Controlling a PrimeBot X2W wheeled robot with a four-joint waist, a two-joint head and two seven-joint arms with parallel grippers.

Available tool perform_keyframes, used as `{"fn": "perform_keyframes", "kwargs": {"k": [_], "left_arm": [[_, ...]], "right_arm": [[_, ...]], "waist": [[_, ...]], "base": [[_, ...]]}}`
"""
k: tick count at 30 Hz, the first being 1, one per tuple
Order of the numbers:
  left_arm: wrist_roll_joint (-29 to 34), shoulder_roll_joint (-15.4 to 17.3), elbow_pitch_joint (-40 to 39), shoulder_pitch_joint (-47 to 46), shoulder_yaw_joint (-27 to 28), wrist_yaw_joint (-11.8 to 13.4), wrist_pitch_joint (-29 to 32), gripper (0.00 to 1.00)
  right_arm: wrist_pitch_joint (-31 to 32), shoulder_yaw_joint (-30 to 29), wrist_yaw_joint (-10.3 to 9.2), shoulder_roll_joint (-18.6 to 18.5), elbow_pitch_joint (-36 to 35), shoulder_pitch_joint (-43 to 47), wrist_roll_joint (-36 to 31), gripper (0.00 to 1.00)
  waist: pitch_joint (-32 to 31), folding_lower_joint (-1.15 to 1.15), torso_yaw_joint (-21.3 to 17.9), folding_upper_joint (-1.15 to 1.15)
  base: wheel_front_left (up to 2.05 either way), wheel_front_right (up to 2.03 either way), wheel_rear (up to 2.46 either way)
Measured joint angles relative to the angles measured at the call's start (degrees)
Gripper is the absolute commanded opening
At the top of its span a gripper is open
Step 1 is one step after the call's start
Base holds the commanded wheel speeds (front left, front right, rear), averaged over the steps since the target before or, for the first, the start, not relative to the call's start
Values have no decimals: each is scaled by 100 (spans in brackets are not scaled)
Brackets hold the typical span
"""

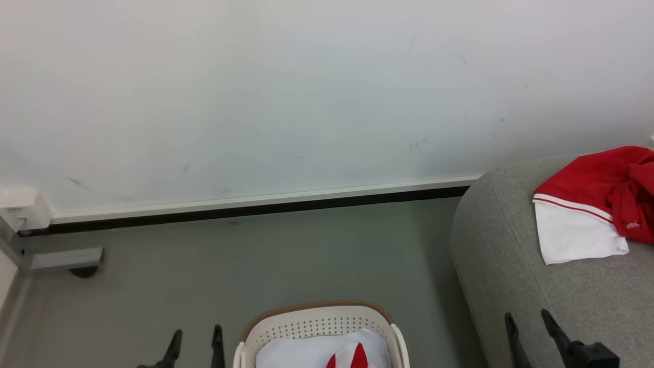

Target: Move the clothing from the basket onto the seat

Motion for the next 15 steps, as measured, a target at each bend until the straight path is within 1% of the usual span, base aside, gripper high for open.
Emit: {"fn": "perform_keyframes", "kwargs": {"k": [5,10,15], "left_arm": [[237,-209,-60,162,277,-171,0,100],[426,-325,-54,190,459,-361,0,100],[612,-421,-36,190,593,-490,0,100]], "right_arm": [[1,67,0,21,170,80,1,100],[1,122,0,25,253,71,85,100],[1,145,0,24,278,57,133,100]], "waist": [[-65,0,71,0],[-80,1,141,0],[-82,1,171,0]], "base": [[0,0,0],[0,0,0],[0,0,0]]}}
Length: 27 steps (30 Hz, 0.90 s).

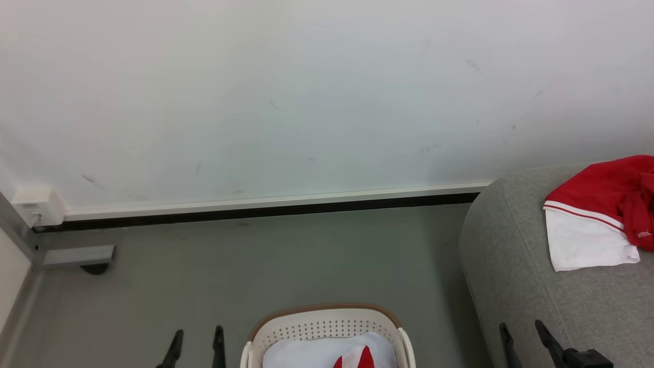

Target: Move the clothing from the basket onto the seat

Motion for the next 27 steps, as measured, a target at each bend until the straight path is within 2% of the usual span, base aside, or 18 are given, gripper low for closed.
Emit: {"fn": "perform_keyframes", "kwargs": {"k": [8,27], "left_arm": [[131,-124,74,3,167,-168,0,100],[414,-292,34,-2,405,-344,0,100]], "right_arm": [[0,69,0,1,3,-12,44,100],[0,91,0,1,-118,-87,146,100]], "waist": [[17,0,-5,0],[145,0,-141,0]], "base": [[0,0,0],[0,0,0]]}}
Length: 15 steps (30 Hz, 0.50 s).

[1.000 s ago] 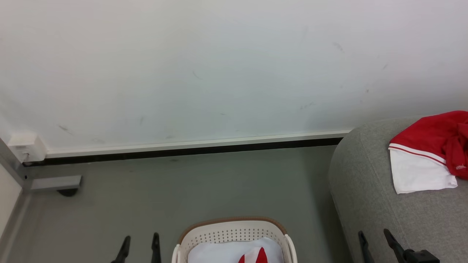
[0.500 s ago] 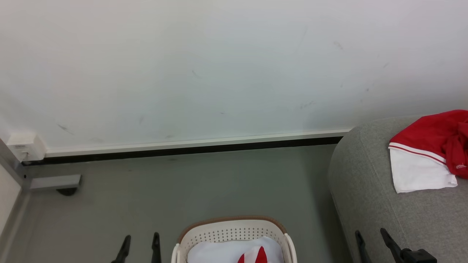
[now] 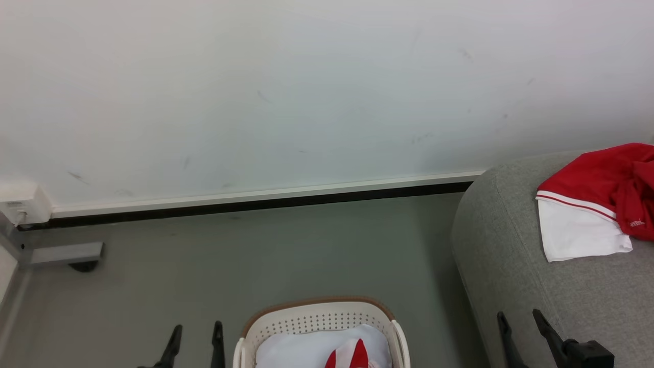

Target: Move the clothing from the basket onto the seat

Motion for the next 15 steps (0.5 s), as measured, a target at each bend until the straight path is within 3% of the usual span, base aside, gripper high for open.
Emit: {"fn": "perform_keyframes", "kwargs": {"k": [8,15], "left_arm": [[92,-48,-20,-227,-108,-85,0,100],[463,-77,324,-1422,-721,-380,476,100]], "right_arm": [[0,-63,0,1,-309,-181,-145,100],[-1,-168,0,-19,-904,-840,-253,100]], "waist": [[208,0,-148,0],[951,1,-268,0]], "base": [[0,0,0],[0,0,0]]}}
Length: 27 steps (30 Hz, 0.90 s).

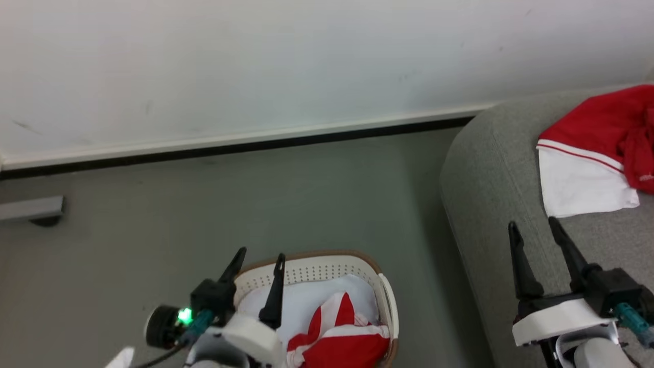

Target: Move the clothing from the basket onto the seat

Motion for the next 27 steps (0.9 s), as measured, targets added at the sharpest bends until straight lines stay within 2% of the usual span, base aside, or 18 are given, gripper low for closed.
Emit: {"fn": "perform_keyframes", "kwargs": {"k": [8,11,20,27], "left_arm": [[328,-69,808,-1546,-673,-353,1267,100],[371,-105,1162,-2090,-827,-381,1631,100],[435,-135,2473,-3206,-1156,-401,2068,100],[409,-146,3431,-3705,-1501,-643,2513,100]], "right_arm": [[0,-31,0,-113,-548,-737,109,100],[0,-33,0,-119,-767,-1024,176,100],[0,143,0,-190,-1180,-1733,222,100],[0,225,0,-270,-1463,-2170,289,100]], "waist": [[1197,1,-186,0],[1692,1,-264,0],[3109,2,-505,0],[4001,1,-634,0]], "base": [[0,0,0],[0,0,0],[0,0,0],[0,0,0]]}}
